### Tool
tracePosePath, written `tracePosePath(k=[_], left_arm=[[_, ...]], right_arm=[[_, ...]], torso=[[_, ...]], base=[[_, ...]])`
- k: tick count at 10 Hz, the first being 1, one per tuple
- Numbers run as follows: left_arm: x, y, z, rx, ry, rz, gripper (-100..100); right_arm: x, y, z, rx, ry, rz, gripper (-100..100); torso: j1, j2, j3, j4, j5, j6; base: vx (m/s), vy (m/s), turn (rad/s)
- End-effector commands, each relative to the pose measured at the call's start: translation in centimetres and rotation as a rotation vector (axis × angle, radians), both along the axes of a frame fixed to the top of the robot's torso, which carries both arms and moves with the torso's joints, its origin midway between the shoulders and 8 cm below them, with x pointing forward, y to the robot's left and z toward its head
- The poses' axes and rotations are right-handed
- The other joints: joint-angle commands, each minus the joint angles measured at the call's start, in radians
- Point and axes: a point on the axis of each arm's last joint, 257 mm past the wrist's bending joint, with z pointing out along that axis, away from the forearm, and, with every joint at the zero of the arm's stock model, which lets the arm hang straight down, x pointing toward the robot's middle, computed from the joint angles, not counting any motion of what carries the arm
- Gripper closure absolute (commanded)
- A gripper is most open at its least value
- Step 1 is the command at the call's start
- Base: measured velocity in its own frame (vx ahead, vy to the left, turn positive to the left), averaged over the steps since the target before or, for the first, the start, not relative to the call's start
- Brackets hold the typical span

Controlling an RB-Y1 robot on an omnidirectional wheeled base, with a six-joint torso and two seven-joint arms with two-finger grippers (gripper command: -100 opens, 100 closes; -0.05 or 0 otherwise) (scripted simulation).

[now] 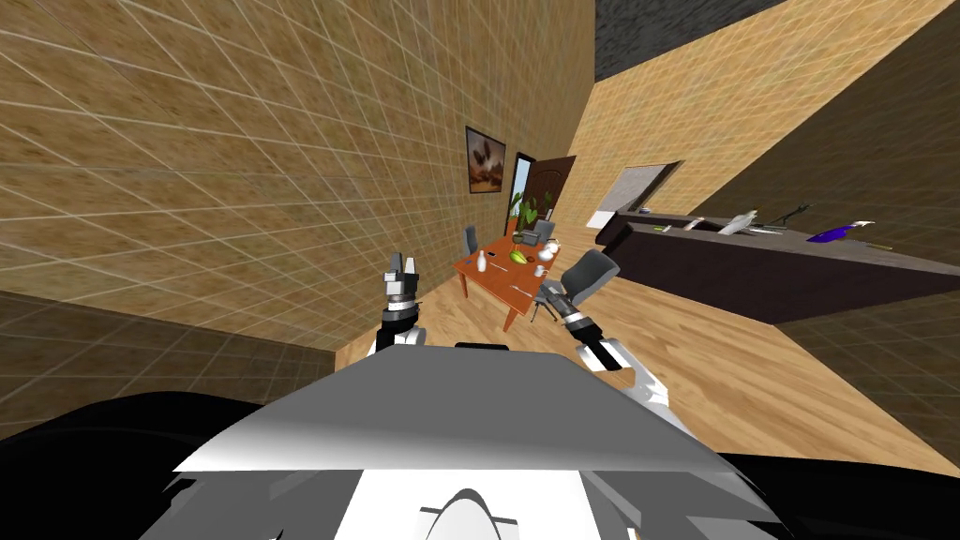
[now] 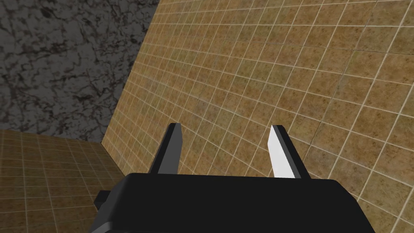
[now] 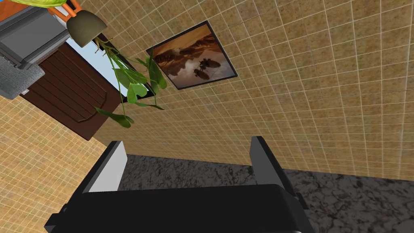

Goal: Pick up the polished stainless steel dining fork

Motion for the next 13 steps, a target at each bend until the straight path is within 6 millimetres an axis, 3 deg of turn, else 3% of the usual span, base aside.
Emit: tracePosePath(k=[1,5,7,10,11,12,13], left_arm=[[0.0,0.0,0.0,0.0,0.0,0.0,0],[0.0,0.0,0.0,0.0,0.0,0.0,0],[0.0,0.0,0.0,0.0,0.0,0.0,0],[0.0,0.0,0.0,0.0,0.0,0.0,0],[0.0,0.0,0.0,0.0,0.0,0.0,0],[0.0,0.0,0.0,0.0,0.0,0.0,0],[0.0,0.0,0.0,0.0,0.0,0.0,0]], right_arm=[[-0.3,-0.9,-1.7,-0.012,0.028,-0.014,-100],[-1.5,-4.6,-7.1,-0.126,0.162,-0.051,-100],[-3.5,-7.7,-11.6,-0.235,0.285,-0.071,-100],[-5.7,-10.8,-15.2,-0.297,0.385,-0.102,-100],[-7.3,-12.3,-17.1,-0.35,0.446,-0.103,-100],[-7.7,-12.8,-17.6,-0.353,0.46,-0.113,-100],[-9.7,-14.3,-19.5,-0.404,0.524,-0.114,-100]], torso=[[0.0,0.0,0.0,0.0,0.0,0.0],[0.0,-0.001,-0.001,0.0,0.0,-0.001],[0.0,-0.002,-0.001,0.0,0.0,-0.001],[0.002,-0.006,-0.004,-0.001,0.001,-0.001],[0.001,-0.005,-0.003,-0.001,0.0,0.0],[0.001,-0.006,-0.003,-0.001,0.0,0.0],[0.001,-0.004,-0.003,-0.001,0.0,0.0]], base=[[0.019,0.015,-0.028],[0.043,0.033,0.16],[0.089,0.065,0.263],[0.119,0.054,0.145],[0.125,0.037,0.21],[0.104,0.044,0.123],[0.11,0.057,0.195]])
